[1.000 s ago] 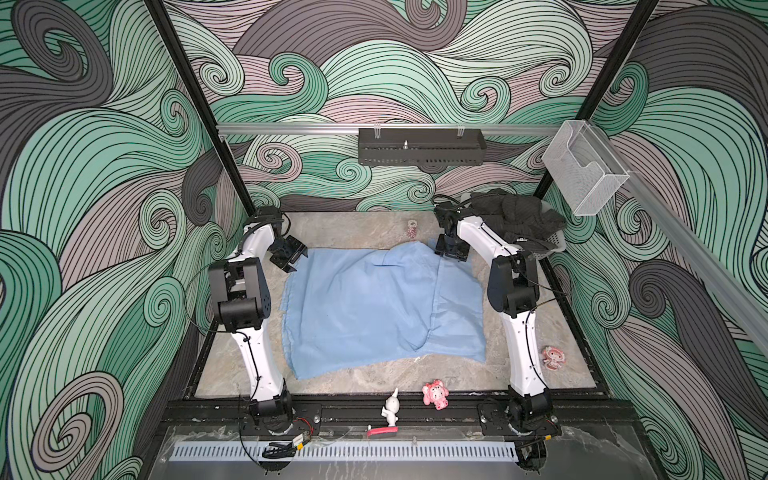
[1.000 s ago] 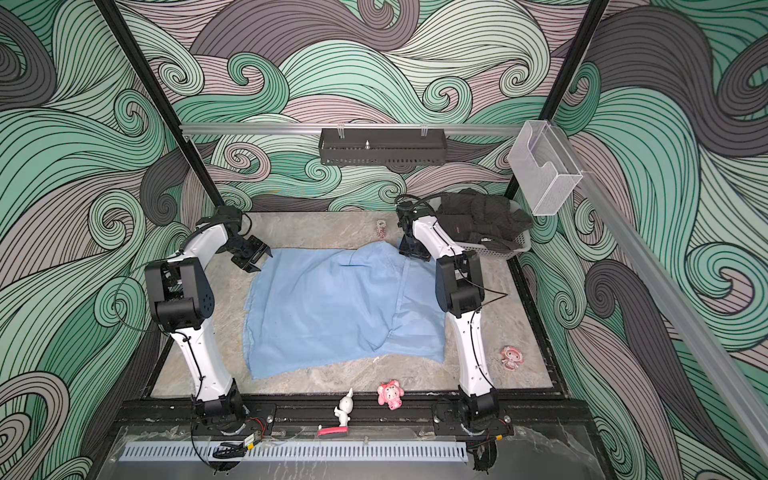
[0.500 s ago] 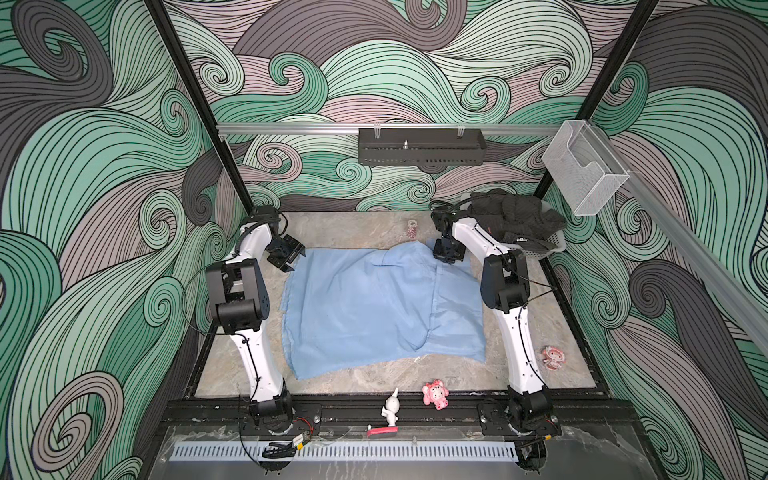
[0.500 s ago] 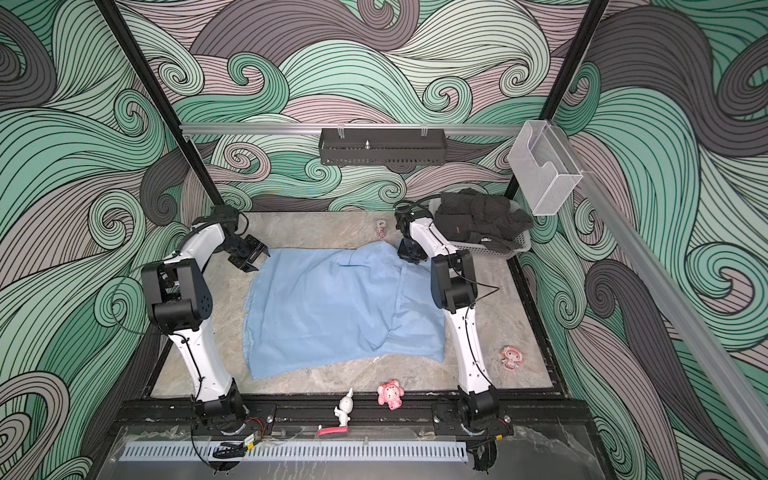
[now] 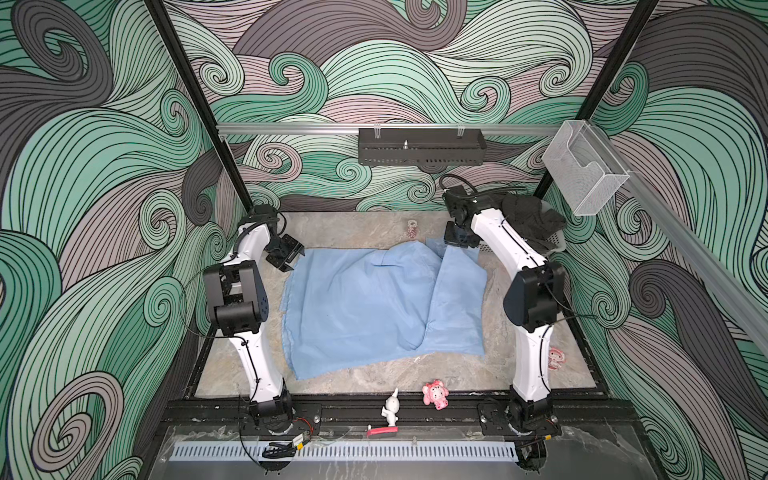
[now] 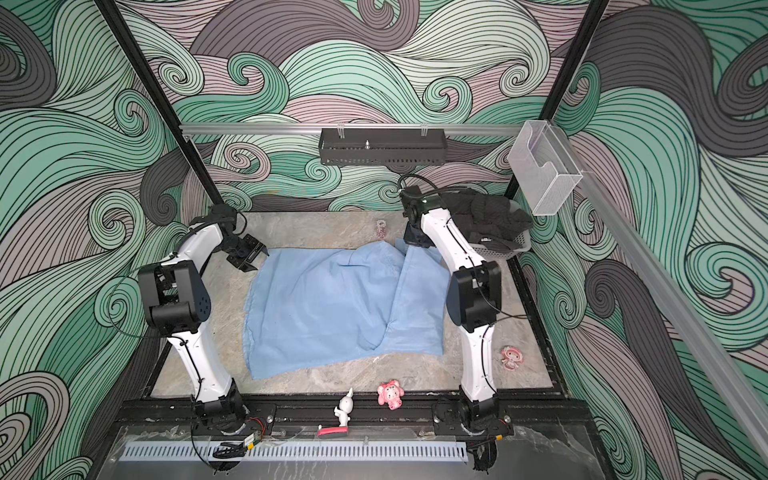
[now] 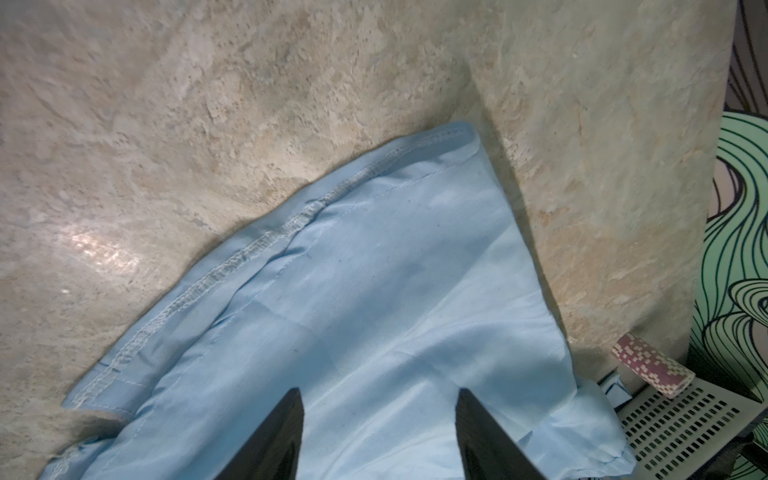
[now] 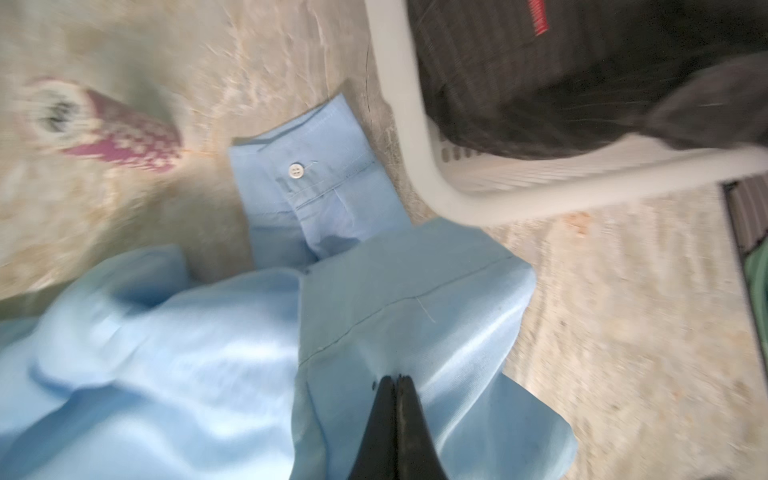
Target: Fold and stack the long sleeve shirts
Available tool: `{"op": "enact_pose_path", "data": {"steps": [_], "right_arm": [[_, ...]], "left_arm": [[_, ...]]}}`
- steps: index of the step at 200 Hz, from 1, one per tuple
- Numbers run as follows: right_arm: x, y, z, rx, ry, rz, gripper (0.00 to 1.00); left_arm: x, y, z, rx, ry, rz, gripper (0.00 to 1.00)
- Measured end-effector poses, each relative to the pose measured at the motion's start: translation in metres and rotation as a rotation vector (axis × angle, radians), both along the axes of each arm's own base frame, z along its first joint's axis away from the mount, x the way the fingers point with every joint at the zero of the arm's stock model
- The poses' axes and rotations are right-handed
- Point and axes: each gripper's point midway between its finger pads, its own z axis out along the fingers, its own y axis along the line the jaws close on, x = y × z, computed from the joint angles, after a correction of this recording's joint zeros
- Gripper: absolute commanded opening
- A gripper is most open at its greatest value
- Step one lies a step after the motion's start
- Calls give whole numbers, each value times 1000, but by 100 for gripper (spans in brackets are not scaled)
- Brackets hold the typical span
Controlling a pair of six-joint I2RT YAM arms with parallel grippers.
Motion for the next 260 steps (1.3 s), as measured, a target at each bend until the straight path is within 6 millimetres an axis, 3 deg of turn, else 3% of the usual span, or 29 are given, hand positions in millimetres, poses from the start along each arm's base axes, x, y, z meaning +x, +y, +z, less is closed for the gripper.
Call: {"op": "enact_pose_path", "data": {"steps": [19,35,70,91,114,161,177,195,200,210,223,235,260], "right_arm": [[-26,-3,11,-4,-11,16,0],[-51,-2,6,-15,14,44,0],[-135,26,-1,27,67,207,0],[-190,62,8,131,68,364,0],[-239,118,13,240,96,563,0],[-324,243,-5,339,211,934,0],[-347,266,-11,361,231,1000,0],[-365,276,-16,381,249,1030,0],[-369,278,-17,388,252,1033,9],[-373,279,-19,397,255,1034,40],[-378,278,-23,395,261,1033,58],[-378,274,-24,379,252,1032,67],[-358,256,-7,362,169,981,71]], "left_arm": [[-6,-2,-2,-5,9,-3,61],[-9,-2,-2,-6,14,-6,61],[-12,3,8,-5,-5,-4,61],[-16,6,19,-1,-29,-1,61],[-26,7,34,2,-60,2,61],[-48,20,70,15,-131,42,61],[-56,27,83,24,-158,64,61],[-64,33,93,31,-179,83,61],[-65,34,94,32,-181,85,61],[-69,34,95,33,-182,85,61],[-72,33,93,30,-176,83,61],[-74,31,88,23,-165,82,61],[-77,29,80,6,-145,79,61]]}}
